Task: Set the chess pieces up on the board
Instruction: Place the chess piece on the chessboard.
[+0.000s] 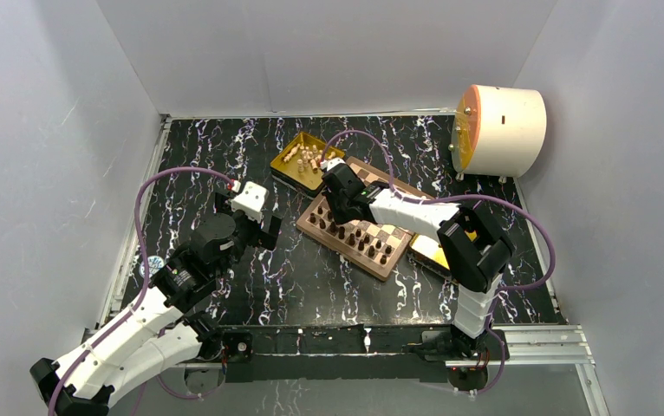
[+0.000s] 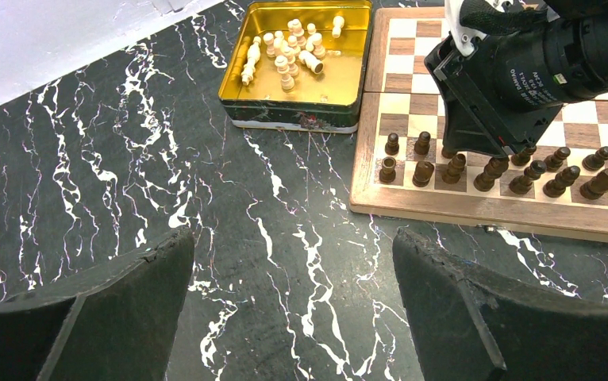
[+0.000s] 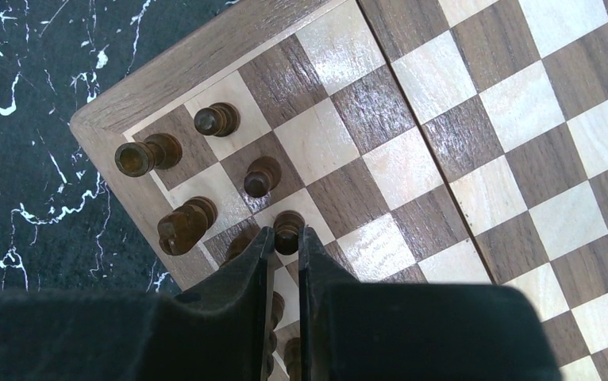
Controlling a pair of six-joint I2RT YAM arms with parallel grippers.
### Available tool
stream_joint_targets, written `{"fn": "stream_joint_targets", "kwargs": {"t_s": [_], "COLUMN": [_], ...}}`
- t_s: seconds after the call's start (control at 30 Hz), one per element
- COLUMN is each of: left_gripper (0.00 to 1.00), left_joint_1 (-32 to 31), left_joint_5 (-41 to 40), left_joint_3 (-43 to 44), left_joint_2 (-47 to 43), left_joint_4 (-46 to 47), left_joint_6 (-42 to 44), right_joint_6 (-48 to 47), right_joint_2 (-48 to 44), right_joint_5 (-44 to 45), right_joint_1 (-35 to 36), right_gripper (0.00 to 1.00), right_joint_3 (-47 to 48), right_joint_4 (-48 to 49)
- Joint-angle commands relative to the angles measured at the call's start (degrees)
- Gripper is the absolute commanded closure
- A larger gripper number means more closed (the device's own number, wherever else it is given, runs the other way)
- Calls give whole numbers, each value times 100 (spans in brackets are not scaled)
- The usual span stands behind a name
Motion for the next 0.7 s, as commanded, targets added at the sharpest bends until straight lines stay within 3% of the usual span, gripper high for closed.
{"fn": "stream_joint_targets", "kwargs": {"t_s": [0.0, 0.67], "left_gripper": [8, 8], "left_joint_1": [24, 21], "left_joint_5": [-26, -6], "left_joint_3": [-18, -18], "left_joint_2": [-21, -11], "left_joint_4": [126, 134], "left_joint_6": [7, 10], "right_joint_6": [71, 170], "right_joint_2": [71, 34], "right_joint_5": [184, 164], "right_joint_1": [48, 48], "right_gripper": [79, 70], "right_joint_3": [248, 425], "right_joint_4": [-213, -171]}}
